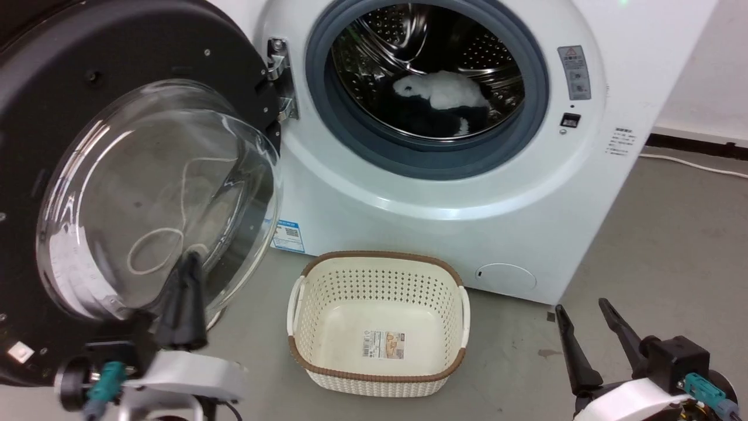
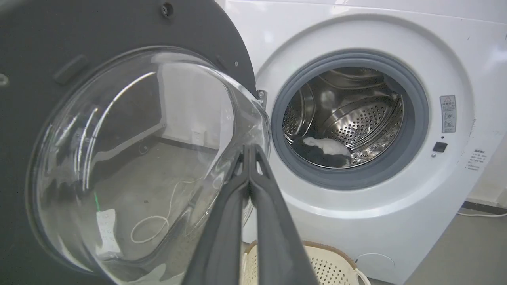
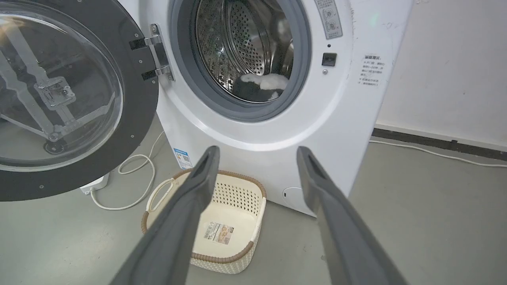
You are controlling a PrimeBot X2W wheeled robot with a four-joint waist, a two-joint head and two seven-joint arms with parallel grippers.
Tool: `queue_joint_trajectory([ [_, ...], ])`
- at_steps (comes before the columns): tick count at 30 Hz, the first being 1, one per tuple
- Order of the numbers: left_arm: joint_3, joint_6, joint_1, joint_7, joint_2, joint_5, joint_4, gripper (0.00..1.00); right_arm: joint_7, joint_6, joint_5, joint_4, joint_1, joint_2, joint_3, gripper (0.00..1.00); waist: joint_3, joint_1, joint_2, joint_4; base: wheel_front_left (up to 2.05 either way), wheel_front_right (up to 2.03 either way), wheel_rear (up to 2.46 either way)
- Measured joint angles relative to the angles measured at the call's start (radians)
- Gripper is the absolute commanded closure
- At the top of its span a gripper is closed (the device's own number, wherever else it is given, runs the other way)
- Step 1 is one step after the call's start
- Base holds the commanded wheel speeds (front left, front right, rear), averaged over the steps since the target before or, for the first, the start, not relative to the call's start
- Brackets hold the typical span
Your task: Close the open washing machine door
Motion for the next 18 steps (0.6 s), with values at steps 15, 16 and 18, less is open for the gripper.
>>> queue_joint_trajectory([
  [15, 0.258, 0.013, -0.047, -0.034, -0.001, -0.078, -0.093, 1.0, -0.032, 0.0, 0.042, 0.026, 0.004, 0.0, -0.014, 0.0, 0.001, 0.0, 0.0, 0.086, 0.0, 0.0, 0.0],
  [16, 0.283, 0.008, -0.055, -0.035, 0.0, -0.08, -0.088, 1.0, -0.034, 0.0, 0.045, 0.028, 0.004, 0.0, -0.015, 0.0, 0.002, 0.0, 0.0, 0.093, 0.0, 0.0, 0.0],
  [18, 0.333, -0.005, -0.073, -0.04, 0.0, -0.087, -0.071, 1.0, -0.036, 0.0, 0.049, 0.032, 0.004, 0.0, -0.016, 0.0, 0.005, 0.0, 0.0, 0.106, 0.0, 0.0, 0.0],
])
